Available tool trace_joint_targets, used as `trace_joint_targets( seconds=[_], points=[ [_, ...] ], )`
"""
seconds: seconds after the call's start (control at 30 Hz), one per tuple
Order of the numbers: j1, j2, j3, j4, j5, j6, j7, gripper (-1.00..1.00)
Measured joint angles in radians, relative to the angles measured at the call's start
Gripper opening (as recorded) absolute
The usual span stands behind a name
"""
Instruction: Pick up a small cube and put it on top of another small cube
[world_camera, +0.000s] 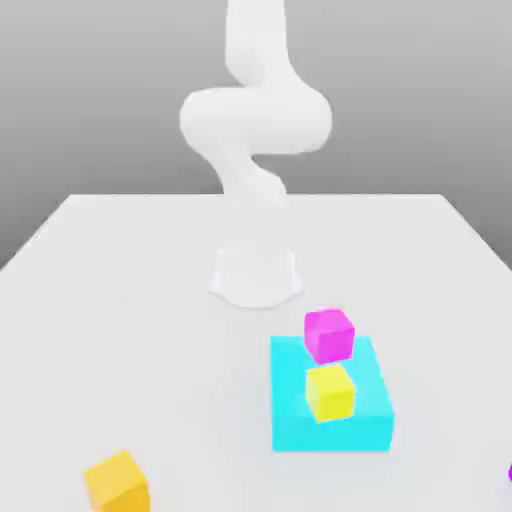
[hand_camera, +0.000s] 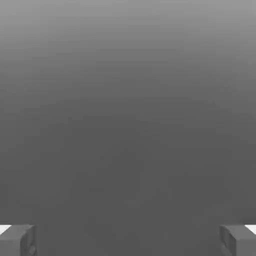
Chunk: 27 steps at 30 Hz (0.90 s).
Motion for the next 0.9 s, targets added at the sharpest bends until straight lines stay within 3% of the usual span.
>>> trace_joint_targets(
  seconds=[0.53, 0.9],
  points=[
    [0.264, 0.587, 0.031, 0.089, 0.083, 0.118, -0.518, 0.00],
    [0.394, 0.983, 0.108, 0.147, -0.009, 0.205, -0.769, 0.00]
  ],
)
